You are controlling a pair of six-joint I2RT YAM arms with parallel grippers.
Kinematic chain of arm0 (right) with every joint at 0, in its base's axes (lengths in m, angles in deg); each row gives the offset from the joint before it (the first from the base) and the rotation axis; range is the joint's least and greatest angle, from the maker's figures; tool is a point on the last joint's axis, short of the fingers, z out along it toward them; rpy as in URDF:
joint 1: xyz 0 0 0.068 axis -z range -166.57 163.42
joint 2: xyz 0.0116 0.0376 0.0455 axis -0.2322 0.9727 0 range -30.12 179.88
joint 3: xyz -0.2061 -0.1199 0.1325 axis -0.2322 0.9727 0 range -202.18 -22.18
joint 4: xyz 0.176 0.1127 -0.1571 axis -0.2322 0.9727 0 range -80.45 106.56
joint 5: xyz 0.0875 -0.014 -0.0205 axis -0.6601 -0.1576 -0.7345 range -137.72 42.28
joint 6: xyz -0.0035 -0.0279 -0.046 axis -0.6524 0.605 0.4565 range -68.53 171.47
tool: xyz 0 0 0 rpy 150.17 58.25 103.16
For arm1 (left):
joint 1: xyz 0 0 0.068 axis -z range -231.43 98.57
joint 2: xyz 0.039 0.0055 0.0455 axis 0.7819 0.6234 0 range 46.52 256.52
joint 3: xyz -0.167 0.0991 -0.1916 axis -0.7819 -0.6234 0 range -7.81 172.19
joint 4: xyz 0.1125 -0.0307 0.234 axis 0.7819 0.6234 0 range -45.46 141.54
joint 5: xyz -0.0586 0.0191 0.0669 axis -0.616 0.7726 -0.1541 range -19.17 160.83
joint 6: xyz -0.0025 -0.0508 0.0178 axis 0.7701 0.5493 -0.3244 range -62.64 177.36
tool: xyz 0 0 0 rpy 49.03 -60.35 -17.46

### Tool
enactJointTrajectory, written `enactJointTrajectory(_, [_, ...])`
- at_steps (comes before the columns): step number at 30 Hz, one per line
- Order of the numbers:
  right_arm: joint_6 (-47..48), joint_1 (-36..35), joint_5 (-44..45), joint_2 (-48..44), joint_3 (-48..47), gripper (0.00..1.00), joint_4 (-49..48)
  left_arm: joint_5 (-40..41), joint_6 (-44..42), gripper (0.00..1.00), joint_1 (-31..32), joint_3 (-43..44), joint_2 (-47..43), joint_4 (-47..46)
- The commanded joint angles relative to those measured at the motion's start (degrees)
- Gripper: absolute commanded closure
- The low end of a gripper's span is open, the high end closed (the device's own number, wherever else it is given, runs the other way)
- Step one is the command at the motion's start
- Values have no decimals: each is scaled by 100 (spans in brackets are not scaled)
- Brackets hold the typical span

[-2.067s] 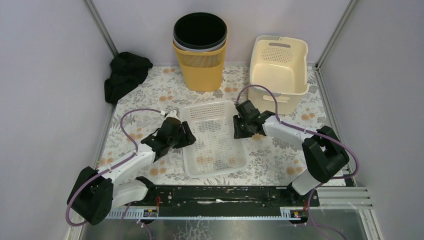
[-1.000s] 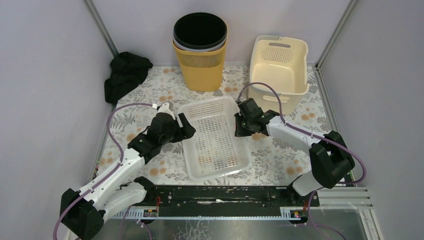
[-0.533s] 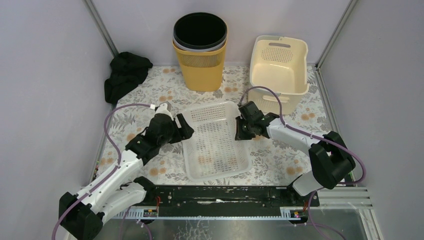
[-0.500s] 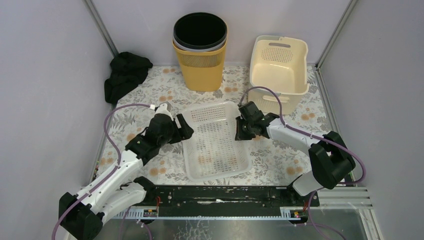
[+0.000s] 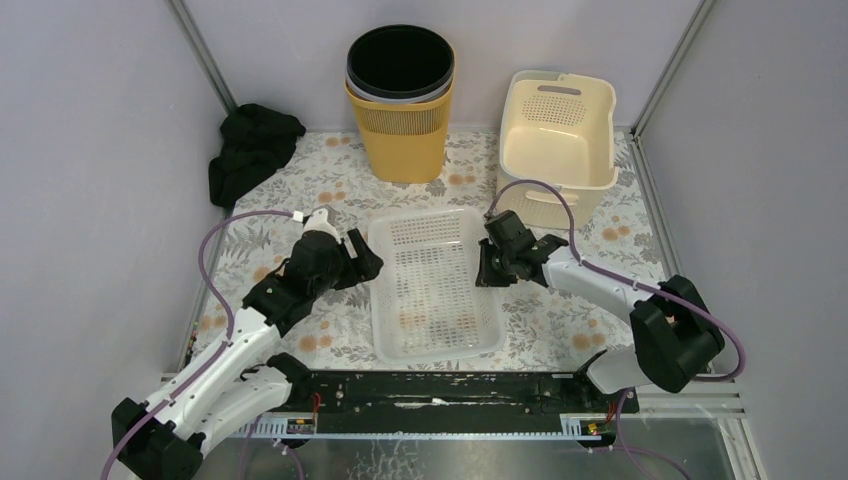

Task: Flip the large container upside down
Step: Adjust the container at the center of the board.

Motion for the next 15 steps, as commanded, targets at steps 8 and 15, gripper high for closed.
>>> enactJointTrajectory(8, [26,-36,604,-729,303,95,503,73,-63,16,36,83,-44,9])
enactJointTrajectory(15, [67,-36,812,-957,316,65,808,39,-72,16,33,93,-17,-16])
